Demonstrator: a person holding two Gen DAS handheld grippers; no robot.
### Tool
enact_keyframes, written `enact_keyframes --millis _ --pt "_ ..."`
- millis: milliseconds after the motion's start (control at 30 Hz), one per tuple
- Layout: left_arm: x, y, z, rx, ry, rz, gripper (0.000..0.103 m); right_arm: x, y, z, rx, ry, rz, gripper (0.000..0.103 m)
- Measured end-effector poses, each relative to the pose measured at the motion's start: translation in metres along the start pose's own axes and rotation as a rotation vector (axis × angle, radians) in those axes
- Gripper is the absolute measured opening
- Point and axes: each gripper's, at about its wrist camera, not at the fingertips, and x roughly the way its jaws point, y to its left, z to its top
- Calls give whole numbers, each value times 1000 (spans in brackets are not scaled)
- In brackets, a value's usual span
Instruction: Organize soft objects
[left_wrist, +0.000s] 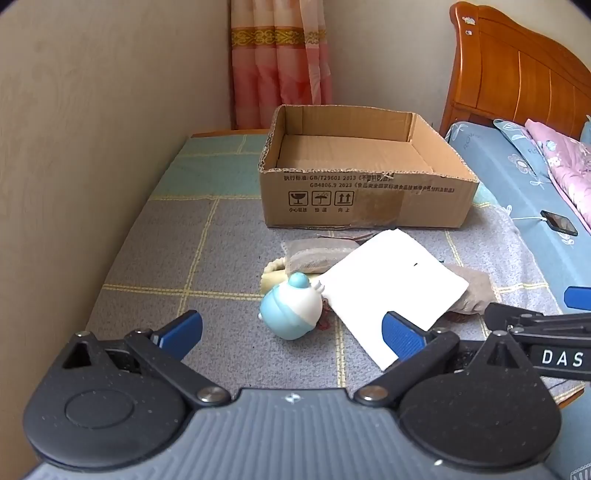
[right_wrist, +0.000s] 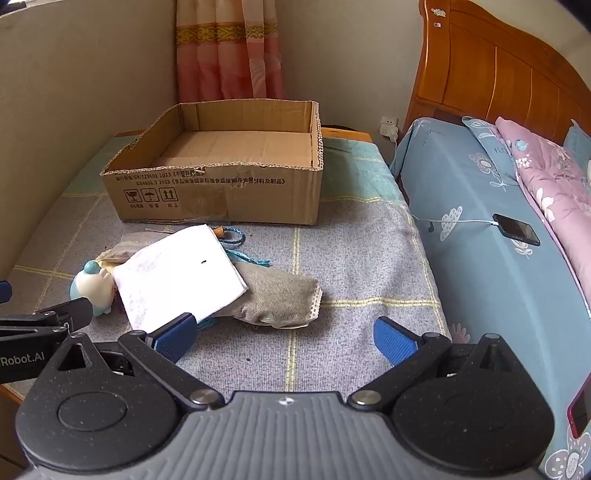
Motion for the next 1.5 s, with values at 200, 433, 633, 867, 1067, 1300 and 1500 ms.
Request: enact_keyframes --millis 200,433,633,867,1067,1300,1500 --pt "0 -1 -1 -1 -2 -1 102 -2 1 0 0 -1 -1 103" --pt "-1 -1 1 -1 -3 -2 103 0 0 0 -1 -3 -1 103" --pt "-3 -2 2 0 -4 -2 102 -3 1 1 -2 -4 -2 103" --pt "-5 -2 3 1 -7 -2 102 -3 1 1 -1 -6 -1 103" --pt "-5 -2 3 1 -9 -3 102 -3 1 1 -2 -7 -1 103" --pt "-5 -2 3 1 -10 -3 102 -4 1 1 -2 -8 -2 103" --pt "-5 -2 2 1 -10 -3 102 -3 1 1 -2 -9 -2 103"
